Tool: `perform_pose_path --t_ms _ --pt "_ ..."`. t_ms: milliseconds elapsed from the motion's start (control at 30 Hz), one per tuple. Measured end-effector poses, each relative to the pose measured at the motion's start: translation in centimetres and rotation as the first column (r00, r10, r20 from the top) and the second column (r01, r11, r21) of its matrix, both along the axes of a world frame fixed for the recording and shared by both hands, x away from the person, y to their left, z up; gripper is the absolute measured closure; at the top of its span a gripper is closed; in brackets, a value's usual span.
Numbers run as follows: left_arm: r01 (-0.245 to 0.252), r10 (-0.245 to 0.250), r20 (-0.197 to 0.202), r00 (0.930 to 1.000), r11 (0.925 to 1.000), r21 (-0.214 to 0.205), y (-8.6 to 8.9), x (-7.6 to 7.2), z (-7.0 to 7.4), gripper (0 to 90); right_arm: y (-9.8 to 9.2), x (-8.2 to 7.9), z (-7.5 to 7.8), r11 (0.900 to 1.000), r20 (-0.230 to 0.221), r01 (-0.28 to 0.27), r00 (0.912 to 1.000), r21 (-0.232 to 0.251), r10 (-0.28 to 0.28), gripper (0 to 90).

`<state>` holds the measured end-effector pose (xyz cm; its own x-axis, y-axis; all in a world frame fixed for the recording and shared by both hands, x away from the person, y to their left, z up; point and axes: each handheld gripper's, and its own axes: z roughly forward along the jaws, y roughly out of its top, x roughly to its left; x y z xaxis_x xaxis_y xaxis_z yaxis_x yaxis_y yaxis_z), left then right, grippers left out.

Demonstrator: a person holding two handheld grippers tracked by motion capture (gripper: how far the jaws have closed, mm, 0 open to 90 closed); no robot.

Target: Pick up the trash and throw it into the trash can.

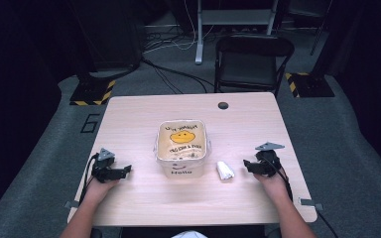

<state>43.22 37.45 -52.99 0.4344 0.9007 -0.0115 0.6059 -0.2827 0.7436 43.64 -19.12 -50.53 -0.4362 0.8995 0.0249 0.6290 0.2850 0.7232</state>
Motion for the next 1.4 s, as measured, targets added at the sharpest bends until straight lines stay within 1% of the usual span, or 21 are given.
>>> perform_pose_path --t_ms 33,67,133,200,267,400,433,467,533,767,800,867,933,1067,1200,1267,1300,1400 --pt "0.0 0.0 0.0 1.0 1.0 0.0 0.0 0.0 0.0 14.0 0.0 0.0 0.0 1.0 0.0 0.0 1.0 0.0 0.0 37.1" --pt "0.0 0.0 0.0 1.0 1.0 0.0 0.0 0.0 0.0 14.0 0.0 -0.1 0.2 0.9999 0.008 -0.012 0.9999 -0.002 0.012 37.4" --pt "0.0 0.0 0.0 1.0 1.0 0.0 0.0 0.0 0.0 14.0 0.2 -0.4 0.6 0.9998 0.019 -0.015 0.9997 0.014 0.015 38.4" --pt "0.0 0.0 0.0 1.0 1.0 0.0 0.0 0.0 0.0 14.0 0.3 -0.5 0.8 0.9997 0.02 -0.015 0.9997 0.017 0.015 38.5" --pt "0.0 0.0 0.0 1.0 1.0 0.0 0.0 0.0 0.0 14.0 0.4 -0.7 1.2 0.9994 0.034 -0.024 0.9991 0.024 0.024 39.2" --pt "0.0 0.0 0.0 1.0 1.0 0.0 0.0 0.0 0.0 14.0 0.6 -1.0 1.6 0.9988 0.039 -0.031 0.9988 0.038 0.029 39.6" --pt "0.0 0.0 0.0 1.0 1.0 0.0 0.0 0.0 0.0 14.0 0.6 -1.1 1.7 0.9987 0.045 -0.037 0.9984 0.036 0.035 39.9" --pt "0.0 0.0 0.0 1.0 1.0 0.0 0.0 0.0 0.0 14.0 0.7 -1.2 1.9 0.998 0.051 -0.044 0.9978 0.045 0.042 40.4" --pt "0.0 0.0 0.0 1.0 1.0 0.001 0.0 0.0 0.0 14.0 0.8 -1.3 1.9 0.9978 0.048 -0.046 0.9979 0.048 0.043 40.7" --pt "0.0 0.0 0.001 1.0 1.0 0.001 0.0 0.0 0.0 14.0 1.5 -1.6 2.4 0.9956 0.058 -0.076 0.9957 0.055 0.072 41.8" --pt "0.0 0.0 0.0 1.0 1.0 0.0 0.0 0.0 0.0 14.0 1.7 -1.7 2.4 0.9954 0.054 -0.08 0.9956 0.053 0.077 41.8" --pt "0.0 0.0 0.0 1.0 1.0 0.0 0.0 0.0 0.0 14.0 2.2 -1.9 2.6 0.9941 0.063 -0.098 0.9935 0.047 0.095 42.2" --pt "0.0 0.0 0.0 1.0 1.0 0.0 0.0 0.0 0.0 14.0 2.3 -1.9 2.7 0.9938 0.063 -0.101 0.9932 0.046 0.098 42.4" --pt "0.0 0.0 0.0 1.0 1.0 0.0 0.0 0.0 0.0 14.0 3.0 -2.2 2.9 0.9903 0.069 -0.129 0.9896 0.05 0.126 43.3" --pt "0.0 0.0 0.001 1.0 1.0 0.0 0.0 0.0 0.0 13.9 3.4 -2.3 2.9 0.9877 0.067 -0.143 0.988 0.064 0.139 44.0" --pt "0.0 0.0 0.002 1.0 1.0 0.0 0.0 0.0 0.0 14.0 3.6 -2.3 2.8 0.9852 0.066 -0.157 0.9861 0.069 0.152 44.8" --pt "0.0 0.0 0.001 1.0 1.0 0.0 0.0 0.0 0.0 14.0 3.8 -2.3 2.7 0.9824 0.063 -0.173 0.9837 0.071 0.169 44.9" --pt "0.0 0.0 0.001 1.0 1.0 0.0 0.0 0.0 0.0 13.9 4.1 -2.4 2.6 0.9804 0.058 -0.181 0.9825 0.077 0.177 45.2"
